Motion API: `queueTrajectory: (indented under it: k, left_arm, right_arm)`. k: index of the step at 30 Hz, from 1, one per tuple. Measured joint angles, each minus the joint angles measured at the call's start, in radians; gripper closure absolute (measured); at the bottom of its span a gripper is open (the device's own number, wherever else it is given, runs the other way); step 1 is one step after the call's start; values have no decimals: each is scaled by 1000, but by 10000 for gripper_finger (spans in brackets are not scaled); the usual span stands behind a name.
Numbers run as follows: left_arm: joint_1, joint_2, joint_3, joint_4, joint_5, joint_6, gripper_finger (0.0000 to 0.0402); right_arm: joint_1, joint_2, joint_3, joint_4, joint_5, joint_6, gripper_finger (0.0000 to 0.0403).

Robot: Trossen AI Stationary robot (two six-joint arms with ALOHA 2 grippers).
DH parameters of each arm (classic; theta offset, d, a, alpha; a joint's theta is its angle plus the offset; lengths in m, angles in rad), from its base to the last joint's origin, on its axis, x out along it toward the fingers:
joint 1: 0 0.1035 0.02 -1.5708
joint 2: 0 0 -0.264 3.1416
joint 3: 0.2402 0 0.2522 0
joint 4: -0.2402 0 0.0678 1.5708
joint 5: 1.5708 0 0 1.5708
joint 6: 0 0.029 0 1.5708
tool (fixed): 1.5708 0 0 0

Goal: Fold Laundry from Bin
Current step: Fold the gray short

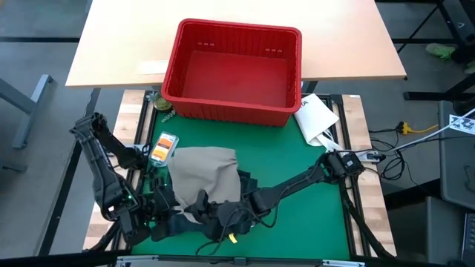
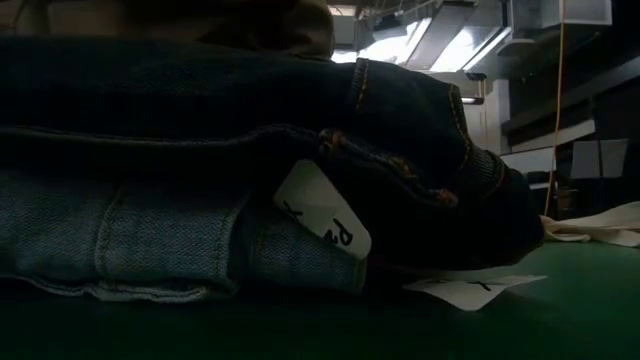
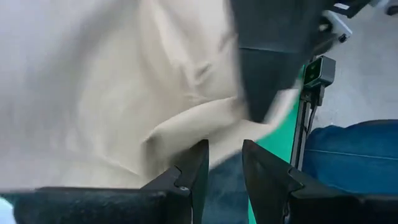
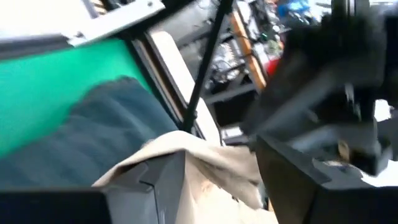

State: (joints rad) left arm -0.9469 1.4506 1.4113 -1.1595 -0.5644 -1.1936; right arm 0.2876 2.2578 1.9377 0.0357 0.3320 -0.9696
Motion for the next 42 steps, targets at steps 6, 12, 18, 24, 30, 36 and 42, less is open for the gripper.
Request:
queueTrajectory:
  k: [6,12,18,24,30,36,42]
  left_arm:
    - [22,0,0,67,1,99,308]
    - [22,0,0,114,143,130,308]
    - [22,0,0,146,165,138,308]
    - [15,0,0,197,134,186,308]
    - [-6,0,0,253,98,266,308]
    - [20,0,0,233,-173,307,308]
    - [140,0,0,153,-207,310,308]
  right_arm:
    - [29,-5,50,-101,-20,-3,205]
    - [1,-5,46,-106,56,18,205]
    - [-42,-5,45,-119,-16,126,205]
    - [-39,-13,45,-134,-42,146,205]
    - [-32,-102,46,-272,8,118,205]
    - [-33,-166,46,-525,87,225,205]
    - [-32,-166,45,-737,82,370,205]
